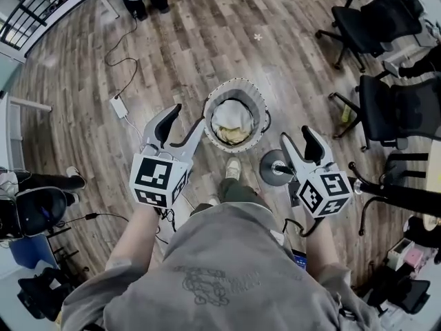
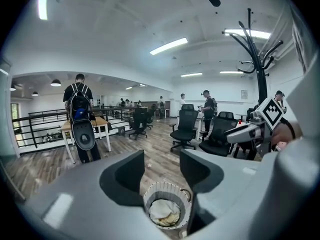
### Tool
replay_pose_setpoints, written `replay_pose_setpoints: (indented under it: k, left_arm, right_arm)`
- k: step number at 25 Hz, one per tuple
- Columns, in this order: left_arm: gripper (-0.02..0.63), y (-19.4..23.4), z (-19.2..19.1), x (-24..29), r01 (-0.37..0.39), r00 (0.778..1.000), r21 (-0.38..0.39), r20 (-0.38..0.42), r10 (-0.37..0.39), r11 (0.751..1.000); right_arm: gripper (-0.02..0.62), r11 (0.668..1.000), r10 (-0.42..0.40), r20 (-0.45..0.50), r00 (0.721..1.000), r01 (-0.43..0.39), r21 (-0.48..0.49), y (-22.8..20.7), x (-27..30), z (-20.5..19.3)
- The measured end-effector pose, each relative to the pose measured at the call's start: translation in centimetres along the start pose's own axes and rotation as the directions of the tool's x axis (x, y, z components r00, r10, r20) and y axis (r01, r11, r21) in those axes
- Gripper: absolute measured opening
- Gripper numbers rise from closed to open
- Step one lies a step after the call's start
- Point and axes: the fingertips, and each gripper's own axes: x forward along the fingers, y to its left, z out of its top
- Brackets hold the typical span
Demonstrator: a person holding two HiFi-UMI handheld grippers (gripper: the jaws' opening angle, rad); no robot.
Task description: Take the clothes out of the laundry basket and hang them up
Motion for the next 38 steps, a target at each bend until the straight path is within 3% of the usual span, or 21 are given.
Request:
replay_pose_setpoints:
  k: [11, 21, 27, 38]
  left_arm:
    - [0.222, 1.1, -4.3, 9.3, -0.023, 0.991, -0.024, -0.13, 0.019, 0.999]
    - [0.222, 3.8, -8.5, 14.7, -0.008, 0.97, -0.045, -0.245, -0.003, 0.999]
    - [0.222, 4.5, -12.0, 18.2, 0.064, 0.943, -0.047, -0.323, -0.076, 0.997]
    - [0.222, 6.3, -20.4, 24.9, 0.21, 0.868, 0.0, -0.46, -0.186, 0.978]
  right_arm:
    - [0.267, 0.999, 0.046, -0.11, 0.993, -0.043, 0.031, -5.6, 8.0, -2.0]
    - [0.272, 0.993, 0.106, -0.249, 0.963, -0.091, 0.071, -5.5, 14.5, -6.9]
    - [0.275, 0.993, 0.05, -0.317, 0.947, -0.015, 0.114, -7.1, 17.4, -10.8]
    - [0.281, 0.96, -0.063, -0.371, 0.927, 0.158, 0.233, -9.3, 22.6, -17.5]
